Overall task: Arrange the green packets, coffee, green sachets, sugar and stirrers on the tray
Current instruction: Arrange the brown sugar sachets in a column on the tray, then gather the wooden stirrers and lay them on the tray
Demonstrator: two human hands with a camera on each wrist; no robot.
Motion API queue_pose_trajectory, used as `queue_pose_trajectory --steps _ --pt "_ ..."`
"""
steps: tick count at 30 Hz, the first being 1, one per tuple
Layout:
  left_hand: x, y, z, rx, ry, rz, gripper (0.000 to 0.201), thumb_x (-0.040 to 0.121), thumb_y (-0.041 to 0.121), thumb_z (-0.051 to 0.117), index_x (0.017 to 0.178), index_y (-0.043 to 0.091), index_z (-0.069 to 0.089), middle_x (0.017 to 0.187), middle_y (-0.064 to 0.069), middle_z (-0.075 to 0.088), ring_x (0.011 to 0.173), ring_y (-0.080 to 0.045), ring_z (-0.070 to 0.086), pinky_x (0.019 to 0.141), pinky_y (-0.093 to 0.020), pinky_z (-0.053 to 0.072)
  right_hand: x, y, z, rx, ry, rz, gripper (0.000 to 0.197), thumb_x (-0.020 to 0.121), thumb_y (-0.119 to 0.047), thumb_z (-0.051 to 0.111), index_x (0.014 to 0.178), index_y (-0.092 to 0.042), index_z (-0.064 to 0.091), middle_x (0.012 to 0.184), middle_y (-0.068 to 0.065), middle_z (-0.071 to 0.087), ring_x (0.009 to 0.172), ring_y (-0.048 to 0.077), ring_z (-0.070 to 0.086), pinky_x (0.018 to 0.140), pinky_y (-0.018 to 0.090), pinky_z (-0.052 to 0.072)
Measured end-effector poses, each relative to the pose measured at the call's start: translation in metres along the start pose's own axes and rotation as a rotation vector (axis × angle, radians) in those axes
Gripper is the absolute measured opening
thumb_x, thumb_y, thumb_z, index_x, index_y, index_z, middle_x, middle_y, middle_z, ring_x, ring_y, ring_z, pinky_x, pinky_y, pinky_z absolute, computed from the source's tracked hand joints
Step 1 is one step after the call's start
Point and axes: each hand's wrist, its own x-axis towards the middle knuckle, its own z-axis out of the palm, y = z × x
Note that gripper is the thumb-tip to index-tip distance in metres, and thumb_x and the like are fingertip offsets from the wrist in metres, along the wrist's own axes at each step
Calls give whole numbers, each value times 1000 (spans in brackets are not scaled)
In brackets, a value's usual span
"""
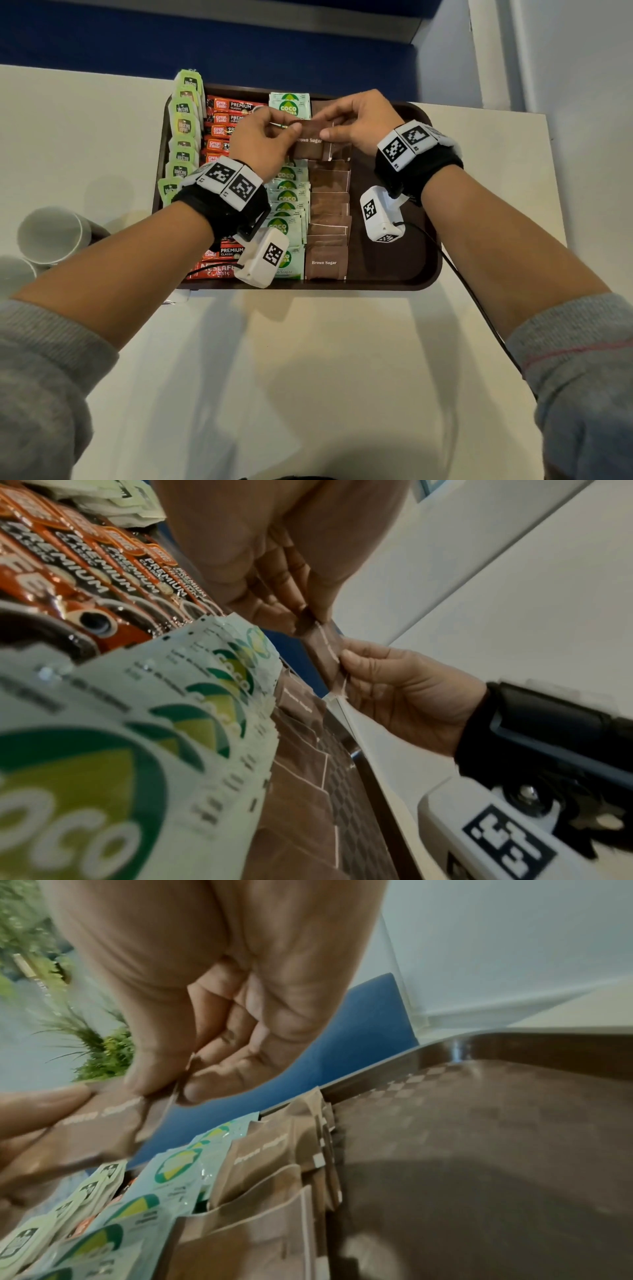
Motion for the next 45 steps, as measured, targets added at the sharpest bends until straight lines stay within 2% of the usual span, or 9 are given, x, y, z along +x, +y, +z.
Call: queue_pose_trajectory --steps 3,8,13,17,21,32,36,40,45 --pt "-1 2 0 1 -7 -16 7 88 23 65 96 24 63 80 4 66 70 -9 63 75 -34 57 -4 9 -2 90 45 65 19 83 -6 68 101 -13 68 88 3 64 74 8 63 66 17 55" --pt "-2 4 -1 205 -14 53 26 88 31 65 114 27 61 103 13 62 83 0 53 80 -19 45 -4 26 -7 -3 130 140 15 86 -10 65 98 -19 68 83 0 62 75 11 62 73 22 56" --pt "-7 7 2 388 -106 128 32 90 34 61 121 28 61 120 6 61 119 -20 47 102 -36 40 -2 31 -1 -128 134 175 14 87 -13 65 99 -19 68 73 -5 58 67 9 57 76 26 53" --pt "-12 7 6 525 -233 91 38 91 41 57 128 33 56 131 -2 56 131 -23 32 103 -32 31 -2 33 7 -171 164 183 15 87 -14 64 99 -21 69 82 0 61 74 12 60 79 28 55" --pt "-16 7 9 638 -301 44 41 88 47 57 129 44 52 133 -10 49 129 -28 34 105 -40 34 -3 35 8 -160 190 201 13 86 -12 65 97 -20 68 72 -8 58 60 2 57 71 17 52" --pt "-20 14 15 871 -463 106 50 91 44 53 138 27 45 137 -3 49 126 -31 31 99 -44 34 -4 40 7 -168 232 206 15 78 -13 74 86 -22 65 70 -9 59 71 9 60 82 31 56" --pt "-21 14 15 757 -406 68 47 90 41 57 135 31 49 133 -6 50 129 -30 30 102 -44 33 -8 39 5 -214 265 184 17 78 -18 74 91 -21 65 80 -6 59 78 8 57 79 26 53" --pt "-23 12 14 563 -282 30 42 84 41 65 125 36 56 127 -6 55 128 -25 33 103 -39 35 -16 34 0 -275 296 148 19 79 -25 73 94 -21 63 100 2 60 85 9 55 71 13 40" --pt "-35 22 15 484 -257 81 43 82 36 68 123 31 58 112 8 61 123 -19 40 98 -31 37 -34 28 -10 -270 296 147 19 80 -28 72 95 -22 63 102 2 63 86 8 55 73 16 41"
